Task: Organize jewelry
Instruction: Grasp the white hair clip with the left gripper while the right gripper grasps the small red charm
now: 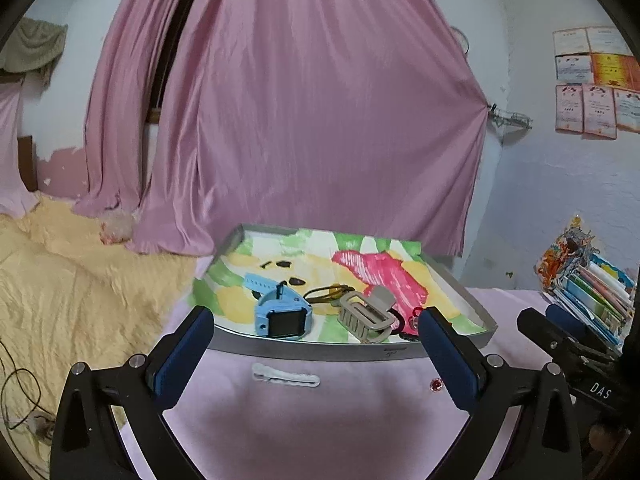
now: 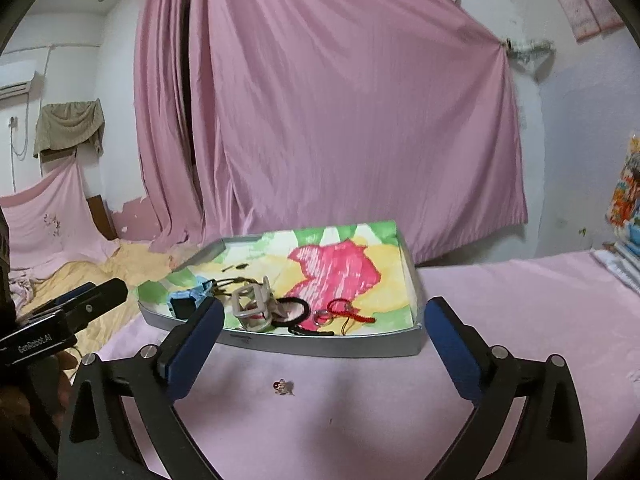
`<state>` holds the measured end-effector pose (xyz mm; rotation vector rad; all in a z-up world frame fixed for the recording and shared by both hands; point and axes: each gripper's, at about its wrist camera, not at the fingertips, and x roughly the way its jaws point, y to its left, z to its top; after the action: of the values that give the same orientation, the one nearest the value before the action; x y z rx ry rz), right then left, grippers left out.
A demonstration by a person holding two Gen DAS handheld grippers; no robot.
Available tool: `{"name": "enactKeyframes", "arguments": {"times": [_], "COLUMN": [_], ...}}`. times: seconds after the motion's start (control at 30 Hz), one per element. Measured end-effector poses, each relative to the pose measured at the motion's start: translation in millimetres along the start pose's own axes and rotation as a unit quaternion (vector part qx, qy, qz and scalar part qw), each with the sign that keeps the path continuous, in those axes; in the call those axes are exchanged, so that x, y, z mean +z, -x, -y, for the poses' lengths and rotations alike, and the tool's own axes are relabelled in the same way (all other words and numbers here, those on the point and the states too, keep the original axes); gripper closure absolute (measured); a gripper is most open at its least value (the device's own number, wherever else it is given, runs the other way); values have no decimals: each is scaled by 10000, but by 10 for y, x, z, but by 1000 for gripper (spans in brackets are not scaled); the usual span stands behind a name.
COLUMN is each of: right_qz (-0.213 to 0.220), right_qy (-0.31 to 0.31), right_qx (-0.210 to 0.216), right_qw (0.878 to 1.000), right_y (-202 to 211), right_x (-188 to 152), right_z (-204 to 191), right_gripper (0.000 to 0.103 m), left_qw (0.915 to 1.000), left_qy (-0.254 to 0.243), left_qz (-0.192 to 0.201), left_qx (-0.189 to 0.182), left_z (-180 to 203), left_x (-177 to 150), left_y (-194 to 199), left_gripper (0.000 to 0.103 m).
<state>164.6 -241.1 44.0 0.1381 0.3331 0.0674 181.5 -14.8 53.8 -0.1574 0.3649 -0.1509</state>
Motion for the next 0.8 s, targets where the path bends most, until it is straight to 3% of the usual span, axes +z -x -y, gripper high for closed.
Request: {"name": "enactKeyframes", "arguments": {"times": [0.3, 0.8], "right_qz": [422, 278], "right_qy": [249, 426], "right_qx": [62, 80], "right_qw": [9988, 9987], "right_y": [314, 392], "right_x": [-83, -225], "right_z": [-155, -295], "right_gripper": [3, 3], "left_qw": [9992, 9988], "left_qy": [-51, -166], "left_qz": [382, 360], "left_qx": [130, 299], "left_z": [-111, -224], "left_x": [-121, -296], "left_y": [342, 496], "left_gripper": [1, 1]}}
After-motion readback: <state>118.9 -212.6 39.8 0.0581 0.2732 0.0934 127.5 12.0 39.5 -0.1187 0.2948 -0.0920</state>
